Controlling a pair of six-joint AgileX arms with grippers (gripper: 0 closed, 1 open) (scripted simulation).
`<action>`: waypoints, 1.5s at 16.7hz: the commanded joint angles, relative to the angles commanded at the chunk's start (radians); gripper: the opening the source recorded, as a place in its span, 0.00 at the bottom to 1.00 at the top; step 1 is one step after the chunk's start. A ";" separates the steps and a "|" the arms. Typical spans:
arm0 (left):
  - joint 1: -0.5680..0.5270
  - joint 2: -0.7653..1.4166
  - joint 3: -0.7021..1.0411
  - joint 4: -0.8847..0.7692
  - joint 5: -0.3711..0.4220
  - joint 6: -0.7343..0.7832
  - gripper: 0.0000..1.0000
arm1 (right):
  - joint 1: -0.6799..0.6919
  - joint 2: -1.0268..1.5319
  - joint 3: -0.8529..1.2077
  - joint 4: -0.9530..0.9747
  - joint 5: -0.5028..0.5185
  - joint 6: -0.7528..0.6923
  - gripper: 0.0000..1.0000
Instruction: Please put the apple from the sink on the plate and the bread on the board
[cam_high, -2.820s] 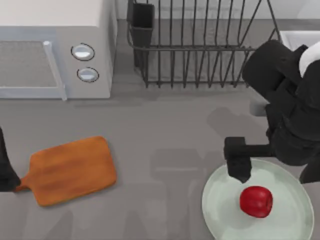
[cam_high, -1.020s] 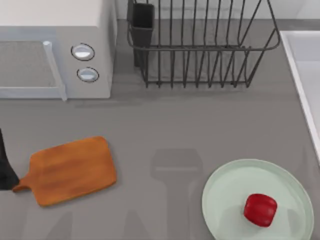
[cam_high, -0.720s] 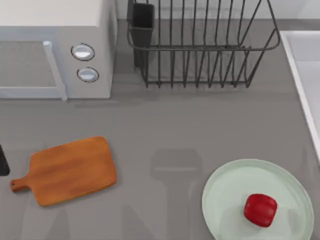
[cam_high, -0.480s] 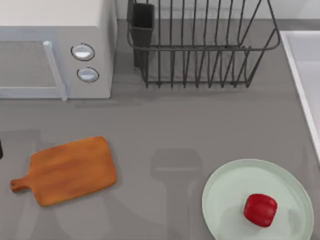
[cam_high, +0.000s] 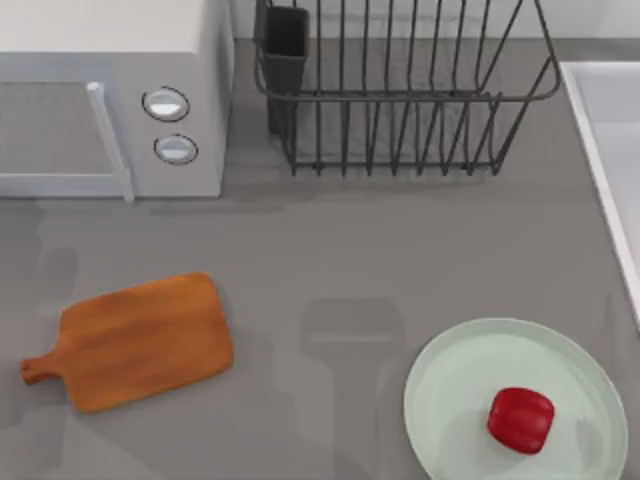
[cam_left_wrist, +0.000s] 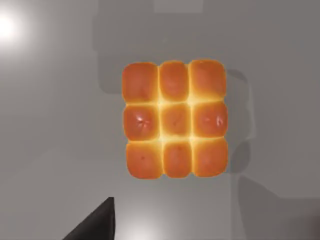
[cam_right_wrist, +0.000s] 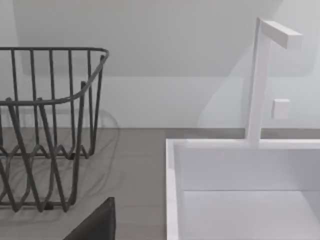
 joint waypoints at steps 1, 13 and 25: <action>0.012 0.073 0.053 -0.041 0.000 0.004 1.00 | 0.000 0.000 0.000 0.000 0.000 0.000 1.00; 0.058 0.368 0.286 -0.197 -0.002 0.017 1.00 | 0.000 0.000 0.000 0.000 0.000 0.000 1.00; 0.065 0.491 0.146 0.064 -0.001 0.021 1.00 | 0.000 0.000 0.000 0.000 0.000 0.000 1.00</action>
